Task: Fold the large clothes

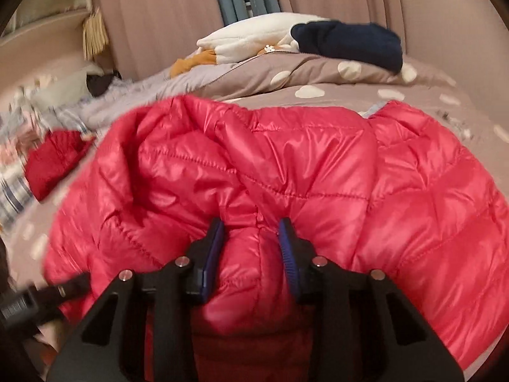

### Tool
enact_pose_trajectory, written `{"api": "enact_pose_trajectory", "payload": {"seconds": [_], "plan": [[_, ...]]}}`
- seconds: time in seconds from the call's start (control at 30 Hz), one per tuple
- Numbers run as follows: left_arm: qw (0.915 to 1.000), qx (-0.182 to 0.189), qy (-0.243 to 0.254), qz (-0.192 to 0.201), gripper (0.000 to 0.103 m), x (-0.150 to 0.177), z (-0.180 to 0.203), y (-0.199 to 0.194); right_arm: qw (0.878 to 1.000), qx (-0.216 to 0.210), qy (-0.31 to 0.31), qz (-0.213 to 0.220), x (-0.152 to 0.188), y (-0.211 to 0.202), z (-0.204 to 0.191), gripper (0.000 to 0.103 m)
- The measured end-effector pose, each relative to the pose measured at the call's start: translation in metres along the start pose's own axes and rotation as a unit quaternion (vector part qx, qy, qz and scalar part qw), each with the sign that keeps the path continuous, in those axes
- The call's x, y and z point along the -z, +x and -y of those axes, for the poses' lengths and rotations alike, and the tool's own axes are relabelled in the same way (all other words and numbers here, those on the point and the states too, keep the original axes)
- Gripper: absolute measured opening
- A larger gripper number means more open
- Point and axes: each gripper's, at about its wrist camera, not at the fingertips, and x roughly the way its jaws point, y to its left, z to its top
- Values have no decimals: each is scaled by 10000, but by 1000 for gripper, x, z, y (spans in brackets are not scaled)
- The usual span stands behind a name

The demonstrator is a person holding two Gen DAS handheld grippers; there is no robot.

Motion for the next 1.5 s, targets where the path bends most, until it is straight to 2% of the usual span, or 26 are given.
{"api": "enact_pose_trajectory", "payload": {"seconds": [0.1, 0.33, 0.43, 0.5, 0.63, 0.7, 0.8, 0.9, 1.0, 1.17, 1.23, 1.27, 1.3, 1.37, 1.43, 1.5], "plan": [[9999, -43, -87, 52, 84, -7, -2, 6, 9994, 221, -239, -77, 4, -4, -7, 34], [9995, -200, 146, 180, 82, -12, 1, 16, 9996, -102, 7, -264, 16, -19, 6, 33], [9994, -235, 127, 215, 76, -14, 2, 18, 9995, -81, -23, -289, 21, -19, 5, 33], [9995, -207, 79, 232, 65, -14, 5, 16, 9997, -41, -24, -231, 24, -17, 4, 33], [9994, -189, 149, 246, 57, -15, 15, 12, 9997, -89, 21, -218, 24, -11, 5, 33], [9994, 30, 140, 316, 50, -20, 18, 6, 9993, -232, 113, -275, 23, -9, 10, 33], [9964, 743, 28, 402, 49, -28, 25, -7, 9981, -454, 278, -315, 24, -7, 17, 33], [9905, 1209, 290, 590, 49, -27, 49, -26, 9976, -533, 312, -300, 26, -5, 18, 33], [9856, 1190, 964, 722, 49, -17, 90, -38, 9974, -574, 361, -253, 26, -6, 18, 33], [9782, 986, 1397, 1178, 49, -5, 114, -50, 9921, -987, 770, 9, 26, -26, 36, 33], [9767, 1065, 1430, 1192, 49, -5, 117, -52, 9938, -840, 722, 126, 23, -45, 43, 35], [9766, 1084, 1430, 1184, 49, -5, 118, -53, 9958, -668, 568, 266, 21, -58, 45, 43], [9766, 1078, 1428, 1194, 49, -4, 119, -54, 9973, -412, 403, 464, 20, -73, 47, 59], [9754, 1013, 1495, 1263, 49, -3, 122, -55, 9958, 99, 255, 871, 18, -100, 57, 77], [9751, 968, 1518, 1296, 49, -3, 123, -53, 9940, 436, 398, 915, 16, -115, 78, 76], [9756, 939, 1507, 1293, 49, -6, 125, -50, 9916, 529, 800, 874, 17, -118, 108, 73]]}}
